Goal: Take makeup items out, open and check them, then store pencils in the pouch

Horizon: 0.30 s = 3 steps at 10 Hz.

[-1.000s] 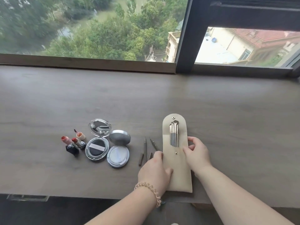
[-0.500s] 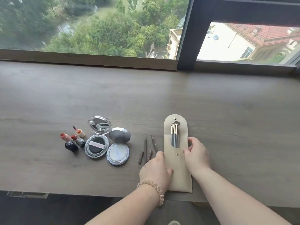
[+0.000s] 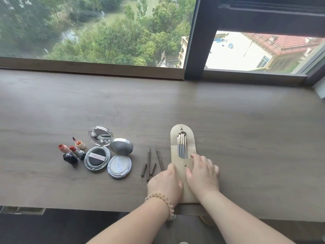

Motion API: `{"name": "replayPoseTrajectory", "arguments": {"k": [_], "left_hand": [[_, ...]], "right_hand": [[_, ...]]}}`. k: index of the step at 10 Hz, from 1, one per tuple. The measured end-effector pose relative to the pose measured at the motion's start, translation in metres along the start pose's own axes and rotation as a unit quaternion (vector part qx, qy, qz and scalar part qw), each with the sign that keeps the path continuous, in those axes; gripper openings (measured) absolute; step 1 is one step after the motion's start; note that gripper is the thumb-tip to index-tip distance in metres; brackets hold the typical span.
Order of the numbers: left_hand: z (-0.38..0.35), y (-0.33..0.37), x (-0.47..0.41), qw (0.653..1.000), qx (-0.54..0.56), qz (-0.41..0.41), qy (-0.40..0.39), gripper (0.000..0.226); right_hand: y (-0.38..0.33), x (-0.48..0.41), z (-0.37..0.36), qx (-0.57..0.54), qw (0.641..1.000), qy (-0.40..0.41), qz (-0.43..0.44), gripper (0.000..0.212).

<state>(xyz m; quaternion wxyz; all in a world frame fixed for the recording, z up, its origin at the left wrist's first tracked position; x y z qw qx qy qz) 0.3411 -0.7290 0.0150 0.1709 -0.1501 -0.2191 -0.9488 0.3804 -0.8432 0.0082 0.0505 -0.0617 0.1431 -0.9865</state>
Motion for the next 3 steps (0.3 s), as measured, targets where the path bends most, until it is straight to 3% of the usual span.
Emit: {"name": "replayPoseTrajectory", "arguments": {"k": [1,3], "left_hand": [[0.007,0.001,0.004,1.000,0.002,0.003,0.014,0.042],[0.039,-0.018,0.015,0.997,0.025,0.014,0.069,0.051]], "right_hand": [[0.003,0.004,0.009,-0.038,0.999,-0.004,0.006,0.050],[0.018,0.008,0.033,-0.107,0.992,0.061,0.014,0.044]]}}
Point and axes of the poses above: each hand's wrist, its own x-axis away from the middle knuckle, its own z-axis out of the back of the hand, y = z × x, the point moved 1 cm from there along -x, towards the middle knuckle, and after that the axes turned 8 degrees about z, right-handed, at the moved point
